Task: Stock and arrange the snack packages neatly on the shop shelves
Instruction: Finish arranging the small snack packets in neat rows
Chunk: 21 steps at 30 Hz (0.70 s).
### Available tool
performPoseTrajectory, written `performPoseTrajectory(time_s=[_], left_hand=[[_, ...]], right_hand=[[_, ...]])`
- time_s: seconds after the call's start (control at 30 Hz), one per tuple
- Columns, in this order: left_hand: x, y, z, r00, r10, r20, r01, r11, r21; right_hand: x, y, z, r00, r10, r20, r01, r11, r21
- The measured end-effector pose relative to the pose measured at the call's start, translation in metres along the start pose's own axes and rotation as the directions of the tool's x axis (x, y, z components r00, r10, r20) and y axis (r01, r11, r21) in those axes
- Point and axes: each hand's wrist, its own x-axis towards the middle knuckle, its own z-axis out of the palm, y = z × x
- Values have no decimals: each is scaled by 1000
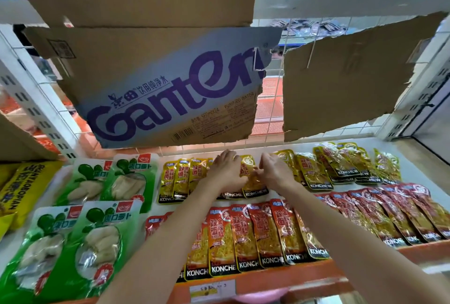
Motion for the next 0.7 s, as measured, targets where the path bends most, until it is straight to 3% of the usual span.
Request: performPoseTrajectory(time_s=[0.17, 0.3, 0.43, 0.53, 0.63, 0.7], left_hand=[[4, 5, 10, 992, 26, 120, -27, 1000, 4], [3, 2, 12, 988, 45, 147, -39, 998, -40], [3, 4, 11, 989, 42, 139, -34, 998, -58], [5, 3, 12, 992, 35, 123, -25, 996, -80], [7, 3, 13, 994, 27, 103, -17, 995, -100], [7, 4, 14, 996, 17, 90, -7, 995, -103]], right_hand=[[2, 32, -22, 987, 99, -130, -90, 993, 72], [-2, 56, -31, 975, 220, 21, -218, 974, -64], [-4, 54, -31, 952, 286, 110, -291, 956, 37], [-1, 46, -40, 965, 240, 106, -259, 935, 241], [1, 31, -44, 981, 148, 124, -193, 785, 589], [3, 23, -36, 978, 141, 152, -206, 734, 647]])
